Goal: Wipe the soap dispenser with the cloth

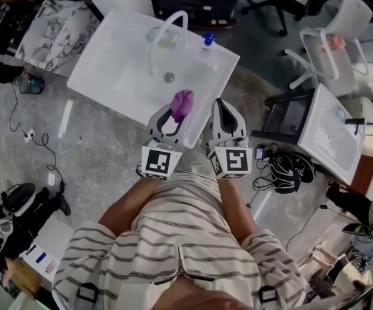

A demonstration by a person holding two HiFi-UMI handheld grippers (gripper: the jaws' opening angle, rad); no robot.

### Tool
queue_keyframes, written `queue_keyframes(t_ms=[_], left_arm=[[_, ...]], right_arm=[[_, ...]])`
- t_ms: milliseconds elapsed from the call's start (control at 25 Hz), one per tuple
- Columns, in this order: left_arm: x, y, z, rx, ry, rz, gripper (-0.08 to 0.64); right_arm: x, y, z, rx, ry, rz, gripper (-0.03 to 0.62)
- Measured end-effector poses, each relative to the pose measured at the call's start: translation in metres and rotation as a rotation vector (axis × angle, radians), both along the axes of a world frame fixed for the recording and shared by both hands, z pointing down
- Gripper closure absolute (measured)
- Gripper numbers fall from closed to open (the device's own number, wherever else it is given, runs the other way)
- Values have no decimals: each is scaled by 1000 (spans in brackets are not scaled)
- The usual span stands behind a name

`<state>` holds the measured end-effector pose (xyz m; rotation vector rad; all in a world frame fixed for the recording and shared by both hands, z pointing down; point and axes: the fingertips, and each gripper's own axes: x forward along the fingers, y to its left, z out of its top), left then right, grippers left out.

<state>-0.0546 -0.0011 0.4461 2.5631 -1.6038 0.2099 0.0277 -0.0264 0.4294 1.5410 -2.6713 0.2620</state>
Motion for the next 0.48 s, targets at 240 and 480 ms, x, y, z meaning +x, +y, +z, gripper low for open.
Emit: queue_keyframes(t_ms=[240, 480], left_arm=[[9, -41, 7, -24, -20, -43, 443], [15, -62, 14, -36, -29, -78, 443]], right_arm=[[11, -44, 12, -52, -44, -32, 584], [7, -68, 19, -53, -40, -75, 584]])
